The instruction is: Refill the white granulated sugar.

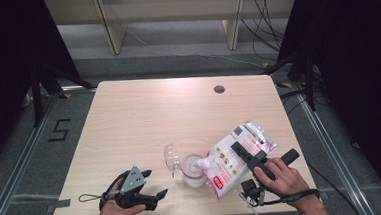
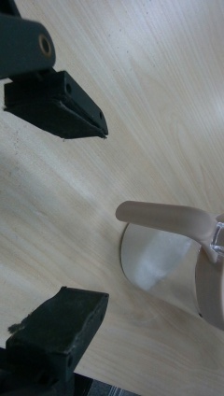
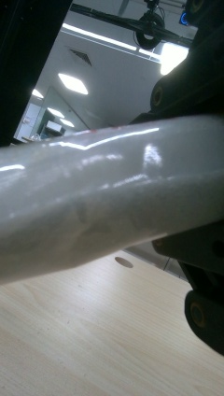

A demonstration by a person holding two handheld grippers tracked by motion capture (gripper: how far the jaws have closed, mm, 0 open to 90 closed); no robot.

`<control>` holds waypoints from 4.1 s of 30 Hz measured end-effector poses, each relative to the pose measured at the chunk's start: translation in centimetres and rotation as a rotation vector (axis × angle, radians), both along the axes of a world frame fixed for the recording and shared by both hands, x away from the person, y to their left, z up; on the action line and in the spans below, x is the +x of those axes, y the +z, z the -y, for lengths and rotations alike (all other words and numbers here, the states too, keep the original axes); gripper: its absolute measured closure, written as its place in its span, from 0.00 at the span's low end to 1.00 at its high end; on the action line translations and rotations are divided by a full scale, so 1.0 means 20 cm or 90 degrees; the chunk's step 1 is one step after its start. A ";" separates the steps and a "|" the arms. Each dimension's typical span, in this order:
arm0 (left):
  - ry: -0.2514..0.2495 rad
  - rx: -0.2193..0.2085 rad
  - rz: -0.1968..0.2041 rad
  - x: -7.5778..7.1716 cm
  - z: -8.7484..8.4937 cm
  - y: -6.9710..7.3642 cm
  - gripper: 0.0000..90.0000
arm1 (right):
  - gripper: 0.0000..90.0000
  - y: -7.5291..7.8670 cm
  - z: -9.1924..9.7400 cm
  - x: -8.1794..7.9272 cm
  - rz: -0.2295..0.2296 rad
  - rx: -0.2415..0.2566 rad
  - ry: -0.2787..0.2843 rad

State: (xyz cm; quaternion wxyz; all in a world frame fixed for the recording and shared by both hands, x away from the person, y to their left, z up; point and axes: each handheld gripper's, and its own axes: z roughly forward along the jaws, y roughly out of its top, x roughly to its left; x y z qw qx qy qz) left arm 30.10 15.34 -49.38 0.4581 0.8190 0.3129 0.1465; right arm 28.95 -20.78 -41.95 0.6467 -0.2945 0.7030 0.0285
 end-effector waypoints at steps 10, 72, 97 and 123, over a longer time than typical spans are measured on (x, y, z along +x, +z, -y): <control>-0.001 0.001 0.002 0.00 0.00 0.00 0.18 | 0.76 0.00 0.00 0.00 -0.003 0.007 0.000; -0.004 -0.001 0.001 0.00 0.00 0.00 0.18 | 0.77 0.03 0.02 -0.01 -0.007 0.027 -0.001; -0.005 -0.003 0.000 0.00 0.00 0.00 0.18 | 0.77 0.04 0.02 -0.01 -0.002 0.025 0.003; 0.001 -0.017 0.000 0.00 0.00 0.00 0.18 | 0.78 0.05 0.05 0.02 -0.071 0.080 0.012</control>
